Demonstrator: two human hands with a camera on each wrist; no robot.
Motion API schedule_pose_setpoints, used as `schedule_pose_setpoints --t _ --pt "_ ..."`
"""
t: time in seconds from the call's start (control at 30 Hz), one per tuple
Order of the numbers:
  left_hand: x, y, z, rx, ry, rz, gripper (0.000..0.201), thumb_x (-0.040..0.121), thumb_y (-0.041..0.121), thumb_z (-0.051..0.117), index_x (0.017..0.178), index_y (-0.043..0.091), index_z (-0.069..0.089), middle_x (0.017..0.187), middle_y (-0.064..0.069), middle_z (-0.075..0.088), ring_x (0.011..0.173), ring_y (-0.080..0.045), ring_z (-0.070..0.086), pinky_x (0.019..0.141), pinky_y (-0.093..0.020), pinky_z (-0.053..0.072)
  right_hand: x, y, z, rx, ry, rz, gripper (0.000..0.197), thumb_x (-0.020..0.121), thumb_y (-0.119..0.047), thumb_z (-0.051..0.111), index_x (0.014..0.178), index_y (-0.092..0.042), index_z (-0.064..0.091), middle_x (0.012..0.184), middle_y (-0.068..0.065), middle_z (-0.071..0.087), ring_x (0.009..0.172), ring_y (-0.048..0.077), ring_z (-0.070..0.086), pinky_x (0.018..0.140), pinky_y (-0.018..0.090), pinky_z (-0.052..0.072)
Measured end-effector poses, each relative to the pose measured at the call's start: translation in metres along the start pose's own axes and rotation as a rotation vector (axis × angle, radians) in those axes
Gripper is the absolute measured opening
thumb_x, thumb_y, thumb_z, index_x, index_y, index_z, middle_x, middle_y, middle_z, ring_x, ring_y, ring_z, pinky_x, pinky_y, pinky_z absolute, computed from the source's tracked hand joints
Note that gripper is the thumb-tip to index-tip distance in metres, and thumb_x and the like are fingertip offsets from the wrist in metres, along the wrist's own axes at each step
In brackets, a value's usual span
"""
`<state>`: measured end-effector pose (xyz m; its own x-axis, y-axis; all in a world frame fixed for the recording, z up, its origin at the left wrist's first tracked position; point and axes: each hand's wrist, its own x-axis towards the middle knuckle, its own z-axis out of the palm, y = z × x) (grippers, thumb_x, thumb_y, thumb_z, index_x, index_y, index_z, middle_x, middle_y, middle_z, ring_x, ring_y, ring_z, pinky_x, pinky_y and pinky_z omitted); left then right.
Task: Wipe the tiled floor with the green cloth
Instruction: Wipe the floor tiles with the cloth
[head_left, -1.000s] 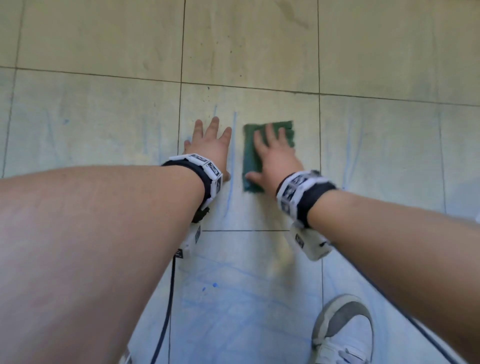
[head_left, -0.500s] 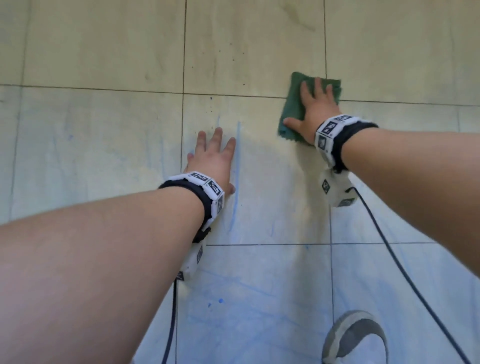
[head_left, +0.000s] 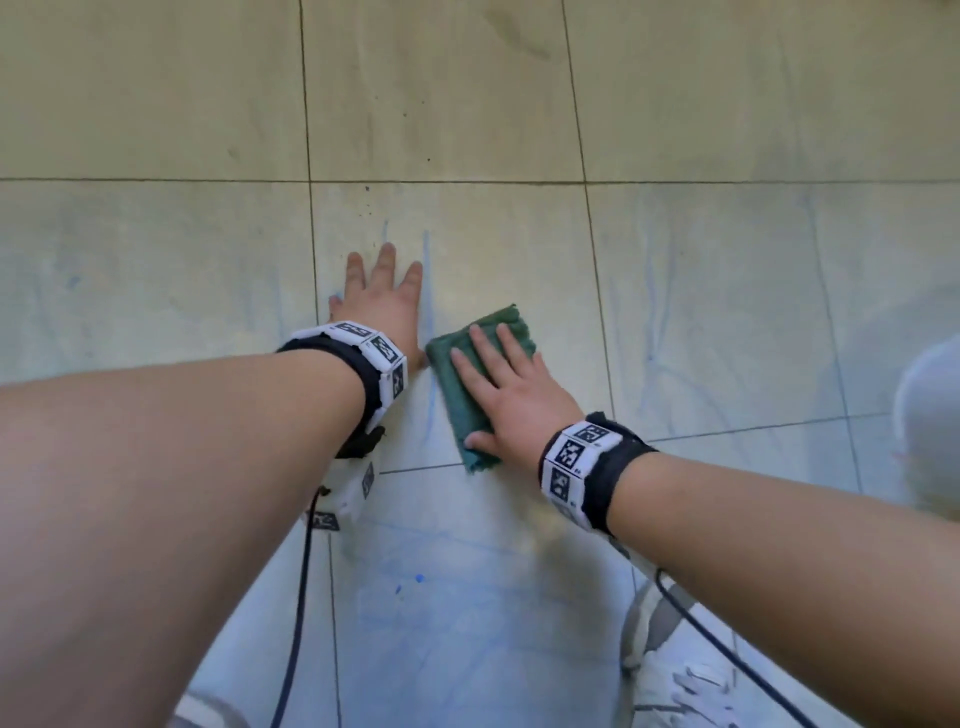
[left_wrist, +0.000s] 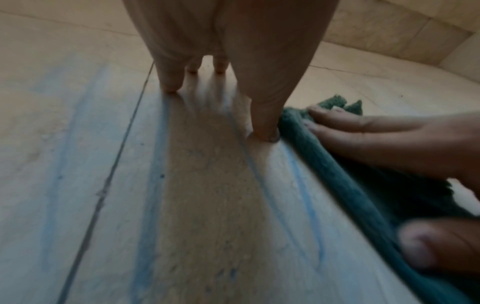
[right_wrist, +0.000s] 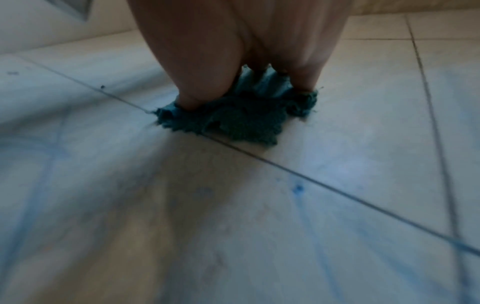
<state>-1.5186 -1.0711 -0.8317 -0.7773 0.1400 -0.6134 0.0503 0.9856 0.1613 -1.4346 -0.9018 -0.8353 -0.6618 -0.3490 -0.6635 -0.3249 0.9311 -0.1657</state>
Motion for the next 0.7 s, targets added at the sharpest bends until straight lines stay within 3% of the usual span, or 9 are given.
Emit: schedule_pose_setpoints --t 0.1,0.27,0.37,0.43,0.57,0.7 --pt "-0.002 0.003 0.001 0.026 0.006 -0.014 0.101 0.085 0.031 0.075 0.157 0.022 0.004 0.164 -0.005 -0.013 0.15 -0.036 -0.009 0.118 -0.058 0.019 -0.005 0.026 0.003 -0.02 0.032 0.017 0.102 0.091 -0.057 0.058 0.158 -0.026 -0.013 0.164 0.003 -0.023 0.151 0.029 -0.019 0.124 0.048 0.002" --pt "-0.012 0.017 0.008 0.1 0.042 0.102 0.101 0.084 0.037 0.073 0.157 0.022 0.005 0.165 -0.007 -0.009 0.151 -0.034 -0.007 0.119 -0.051 0.021 0.001 0.106 -0.015 0.183 0.187 0.46 0.098 0.093 -0.058 0.054 0.159 -0.02 -0.009 0.165 0.01 -0.017 0.151 0.036 -0.011 0.124 0.047 0.004" --pt "-0.012 0.034 0.013 0.122 0.027 0.15 0.105 0.082 0.041 0.076 0.157 0.023 0.005 0.165 -0.007 -0.01 0.151 -0.034 -0.008 0.12 -0.051 0.021 0.004 0.114 -0.014 0.23 0.212 0.578 0.097 0.094 -0.059 0.051 0.159 -0.018 -0.008 0.165 0.012 -0.015 0.151 0.039 -0.008 0.124 0.048 0.006" --pt "-0.008 0.042 0.012 0.116 0.01 0.144 0.108 0.08 0.04 0.079 0.157 0.024 0.005 0.165 -0.007 -0.01 0.151 -0.034 -0.007 0.118 -0.052 0.023 -0.001 0.088 -0.001 0.229 0.224 0.533 0.097 0.094 -0.06 0.049 0.159 -0.017 -0.01 0.164 0.013 -0.018 0.151 0.039 -0.011 0.123 0.051 0.006" --pt "-0.004 0.05 0.017 0.122 -0.008 0.128 0.111 0.078 0.037 0.081 0.157 0.025 0.004 0.164 -0.007 -0.013 0.151 -0.036 -0.007 0.119 -0.053 0.021 -0.025 0.022 0.032 0.134 0.154 0.271 0.099 0.094 -0.062 0.048 0.157 -0.02 -0.015 0.162 0.011 -0.025 0.15 0.035 -0.02 0.122 0.052 -0.001" --pt "-0.006 0.05 0.021 0.121 0.029 0.126 0.108 0.08 0.039 0.078 0.157 0.025 0.004 0.164 -0.006 -0.013 0.151 -0.035 -0.008 0.12 -0.054 0.016 -0.029 0.019 0.039 0.103 0.103 0.233 0.099 0.093 -0.065 0.046 0.157 -0.022 -0.017 0.162 0.008 -0.027 0.149 0.033 -0.023 0.122 0.048 -0.003"
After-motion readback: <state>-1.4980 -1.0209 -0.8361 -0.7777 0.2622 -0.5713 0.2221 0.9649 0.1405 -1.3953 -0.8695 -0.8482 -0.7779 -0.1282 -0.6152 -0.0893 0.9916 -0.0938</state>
